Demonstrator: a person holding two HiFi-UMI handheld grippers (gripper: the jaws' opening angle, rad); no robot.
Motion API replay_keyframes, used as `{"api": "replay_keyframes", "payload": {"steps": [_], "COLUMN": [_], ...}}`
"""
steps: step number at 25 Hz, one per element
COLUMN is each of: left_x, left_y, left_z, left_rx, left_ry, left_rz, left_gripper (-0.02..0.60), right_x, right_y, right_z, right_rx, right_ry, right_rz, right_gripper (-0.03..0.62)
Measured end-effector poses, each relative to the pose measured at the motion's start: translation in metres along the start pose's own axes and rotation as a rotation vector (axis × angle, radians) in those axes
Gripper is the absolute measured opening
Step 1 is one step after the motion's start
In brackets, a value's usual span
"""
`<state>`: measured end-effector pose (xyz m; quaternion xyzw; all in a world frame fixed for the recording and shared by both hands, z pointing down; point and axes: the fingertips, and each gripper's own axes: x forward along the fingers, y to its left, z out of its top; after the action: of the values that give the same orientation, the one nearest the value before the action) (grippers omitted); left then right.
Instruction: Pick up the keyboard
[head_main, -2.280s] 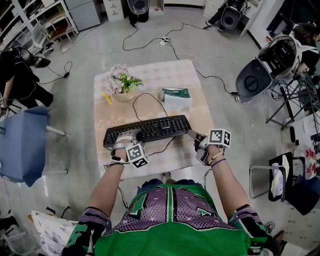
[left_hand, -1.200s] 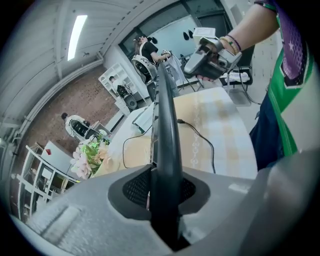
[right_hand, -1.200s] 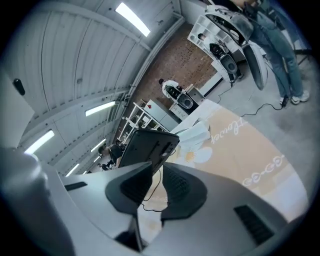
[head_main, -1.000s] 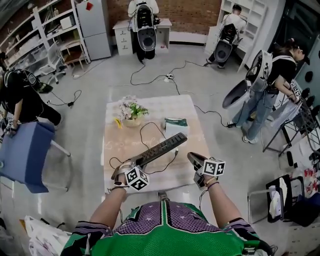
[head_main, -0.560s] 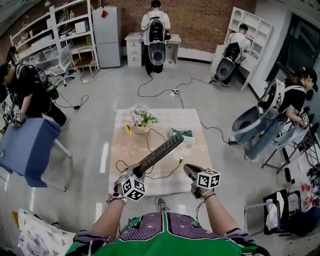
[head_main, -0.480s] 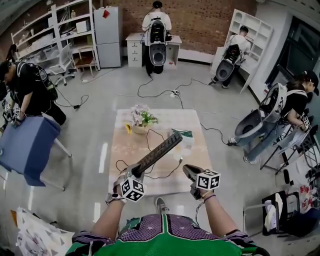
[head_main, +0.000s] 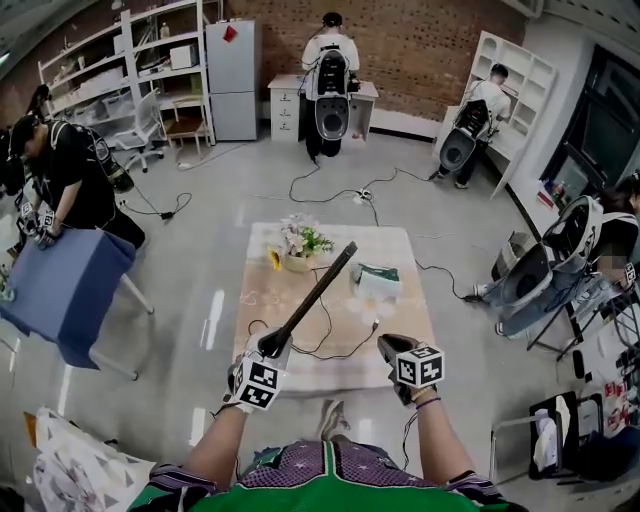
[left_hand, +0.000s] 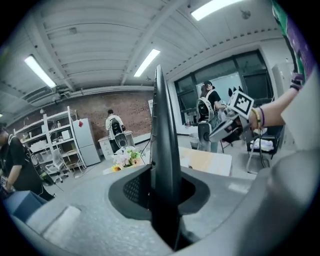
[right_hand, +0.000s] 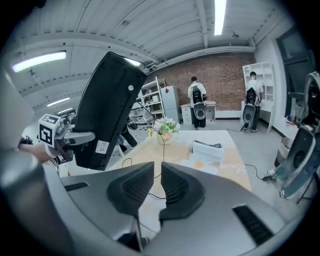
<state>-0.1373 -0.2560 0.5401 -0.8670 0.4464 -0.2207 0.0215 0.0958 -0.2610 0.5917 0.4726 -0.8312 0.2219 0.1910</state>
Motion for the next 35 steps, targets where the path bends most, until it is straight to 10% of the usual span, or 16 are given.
{"api": "replay_keyframes", "payload": {"steps": [8, 35], "left_x": [-0.030, -0.078], "left_y": [0.034, 0.084], "left_z": [0.035, 0.102], "left_rx": [-0.140, -0.214], "left_ry": [-0.105, -0.333], "left_rz": [0.062, 0.267], "left_gripper": [0.083, 0.081], "right_x": [-0.014, -0.100], "right_y": [0.013, 0.009], "right_z": [0.044, 0.167], "right_rx": [-0.042, -0.051], "right_ry": [-0.128, -0.568], "right_rz": [-0.041, -0.257], "right_gripper": [0.035, 0.005]}}
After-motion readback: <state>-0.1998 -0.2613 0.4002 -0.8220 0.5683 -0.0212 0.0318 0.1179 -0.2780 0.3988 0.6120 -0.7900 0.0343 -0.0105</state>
